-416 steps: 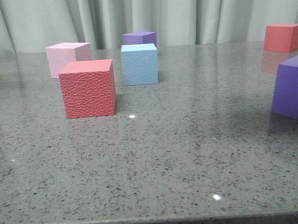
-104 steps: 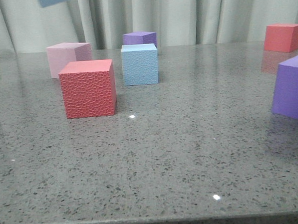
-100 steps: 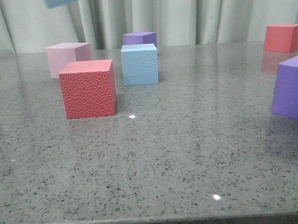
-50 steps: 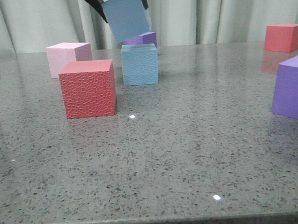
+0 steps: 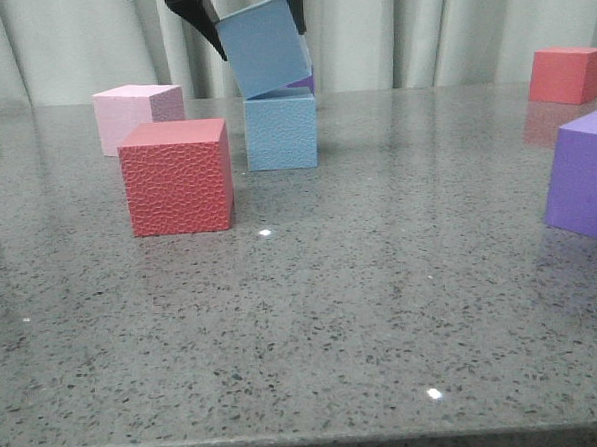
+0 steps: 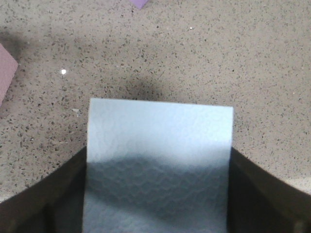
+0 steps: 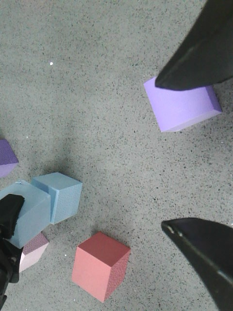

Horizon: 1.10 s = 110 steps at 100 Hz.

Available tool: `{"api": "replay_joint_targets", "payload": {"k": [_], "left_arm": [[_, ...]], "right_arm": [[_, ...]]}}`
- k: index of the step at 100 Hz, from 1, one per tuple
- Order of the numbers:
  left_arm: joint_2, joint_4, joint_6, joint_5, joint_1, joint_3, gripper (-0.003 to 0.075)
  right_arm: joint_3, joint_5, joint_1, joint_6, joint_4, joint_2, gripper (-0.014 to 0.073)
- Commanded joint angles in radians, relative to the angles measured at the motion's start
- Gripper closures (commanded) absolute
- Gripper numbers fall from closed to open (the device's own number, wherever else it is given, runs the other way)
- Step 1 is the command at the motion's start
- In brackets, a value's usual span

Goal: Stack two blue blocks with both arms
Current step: 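Lift the cube with the left gripper and move it above the placed cube, then set the cube on top and open the left gripper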

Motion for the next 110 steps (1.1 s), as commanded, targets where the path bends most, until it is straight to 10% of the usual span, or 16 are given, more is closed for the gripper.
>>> {"api": "replay_joint_targets", "payload": {"k": [1,49,110], "left_arm": [[-0.059,0.002,-0.008,-0.045,-0.007,-0.034,0.0226],[-0.073,0.004,-0.003,0.029,-0.025,-0.121,0.0148],[-0.17,0.28,0.096,0.143,-0.336,-0.172,0.0153]], "right_arm": [[-0.021,-0.055,-0.004,-0.007,-0.032,-0.007,0.0045],[-0.021,-0.056,-0.004,-0.007,-0.036,-0.007,0.0045],[-0.016,-0.071,-0.004,-0.007,-0.044,-0.017,0.0045]]}}
